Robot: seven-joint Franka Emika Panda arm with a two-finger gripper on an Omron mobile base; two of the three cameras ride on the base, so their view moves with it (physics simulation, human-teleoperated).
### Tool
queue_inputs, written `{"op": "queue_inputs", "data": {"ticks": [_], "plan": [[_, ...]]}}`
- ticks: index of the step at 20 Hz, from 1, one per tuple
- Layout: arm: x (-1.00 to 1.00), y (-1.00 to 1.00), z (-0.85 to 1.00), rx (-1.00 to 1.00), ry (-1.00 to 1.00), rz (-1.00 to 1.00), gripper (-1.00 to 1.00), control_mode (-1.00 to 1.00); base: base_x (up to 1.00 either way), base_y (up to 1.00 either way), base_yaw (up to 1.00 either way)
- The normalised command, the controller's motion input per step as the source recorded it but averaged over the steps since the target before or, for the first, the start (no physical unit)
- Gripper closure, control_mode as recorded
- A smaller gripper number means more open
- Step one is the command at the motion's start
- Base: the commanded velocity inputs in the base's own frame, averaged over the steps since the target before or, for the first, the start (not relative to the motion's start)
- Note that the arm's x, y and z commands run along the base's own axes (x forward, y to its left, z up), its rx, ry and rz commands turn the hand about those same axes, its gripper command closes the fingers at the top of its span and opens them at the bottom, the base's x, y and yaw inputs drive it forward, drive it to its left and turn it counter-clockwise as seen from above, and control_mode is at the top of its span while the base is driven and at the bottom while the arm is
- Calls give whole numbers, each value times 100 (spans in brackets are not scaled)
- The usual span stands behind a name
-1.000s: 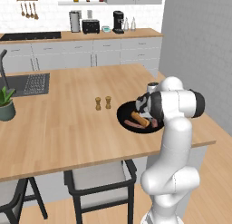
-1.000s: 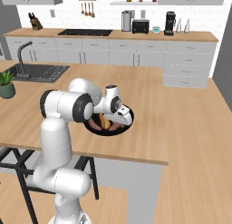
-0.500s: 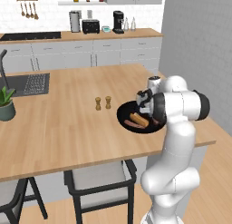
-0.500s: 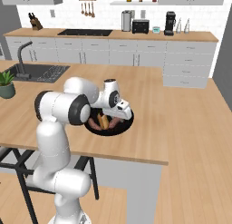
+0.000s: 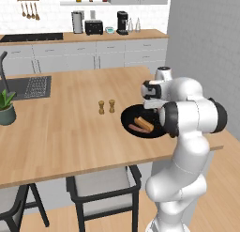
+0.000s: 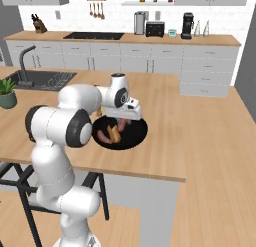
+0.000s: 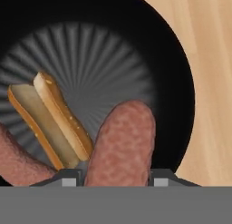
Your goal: Place one bun and one sausage from the bowl on each plate.
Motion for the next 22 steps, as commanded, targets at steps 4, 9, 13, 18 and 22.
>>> {"op": "queue_inputs", "data": {"ticks": [4,9,13,18,22], "plan": [[-33,11,45,12,0,33,100,-100,0,0,0],[-98,31,14,0,-8,6,100,-100,0,0,0],[-92,53,13,0,-19,-5,100,-100,0,0,0],[-34,72,31,0,-9,-4,100,-100,0,0,0],[-29,32,39,0,-6,0,100,-100,0,0,0]]}}
